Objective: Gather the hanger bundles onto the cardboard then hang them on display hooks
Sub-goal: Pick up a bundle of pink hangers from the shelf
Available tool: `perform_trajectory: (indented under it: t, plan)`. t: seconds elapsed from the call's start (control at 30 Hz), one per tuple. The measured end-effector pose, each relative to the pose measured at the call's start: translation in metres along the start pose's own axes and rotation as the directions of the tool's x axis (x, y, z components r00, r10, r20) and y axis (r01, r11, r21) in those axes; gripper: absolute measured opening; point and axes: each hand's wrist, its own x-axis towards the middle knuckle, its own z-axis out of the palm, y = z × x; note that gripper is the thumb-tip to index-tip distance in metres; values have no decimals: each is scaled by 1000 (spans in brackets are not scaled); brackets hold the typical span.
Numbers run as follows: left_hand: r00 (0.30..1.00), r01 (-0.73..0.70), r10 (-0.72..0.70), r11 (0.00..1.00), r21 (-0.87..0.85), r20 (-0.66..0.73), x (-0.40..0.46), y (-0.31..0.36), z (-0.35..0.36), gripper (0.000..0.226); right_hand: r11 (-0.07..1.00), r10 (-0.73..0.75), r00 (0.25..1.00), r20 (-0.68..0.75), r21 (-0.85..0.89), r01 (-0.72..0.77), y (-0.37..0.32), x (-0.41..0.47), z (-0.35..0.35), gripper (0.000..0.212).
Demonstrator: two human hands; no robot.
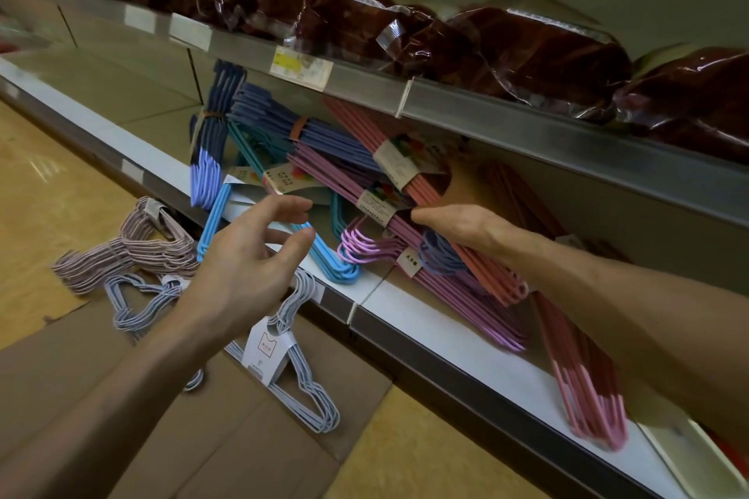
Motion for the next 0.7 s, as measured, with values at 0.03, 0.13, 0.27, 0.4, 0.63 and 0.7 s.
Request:
perform_trajectory:
  t: [0.03,0.13,0.27,0.4,0.63,0.7]
  plan:
    - [1000,13,-13,1000,-3,3,-1,0,-1,30,999,-19,999,-33,-45,17,0,-4,2,33]
    - [999,41,-41,999,-11,-11,-3,0,-5,30,981,-153,964,-216,-153,121,-8,-10,14,57]
    - [995,89,-91,994,-59,-38,-6,-5,-15,29,930,-303,919,-253,-290,227,-14,-17,30,87]
    - [925,323,-367,897,-303,-100,-10,-11,-29,43,861,-428,866,-257,-406,305,-16,-25,48,100]
    - [733,383,-680,401,-832,10,-16,-27,-66,53,721,-641,742,-196,-485,494,-30,-35,73,100]
    - [729,308,-685,341,-888,-11,-20,-24,-74,37,678,-689,704,-173,-498,541,-37,-39,81,98]
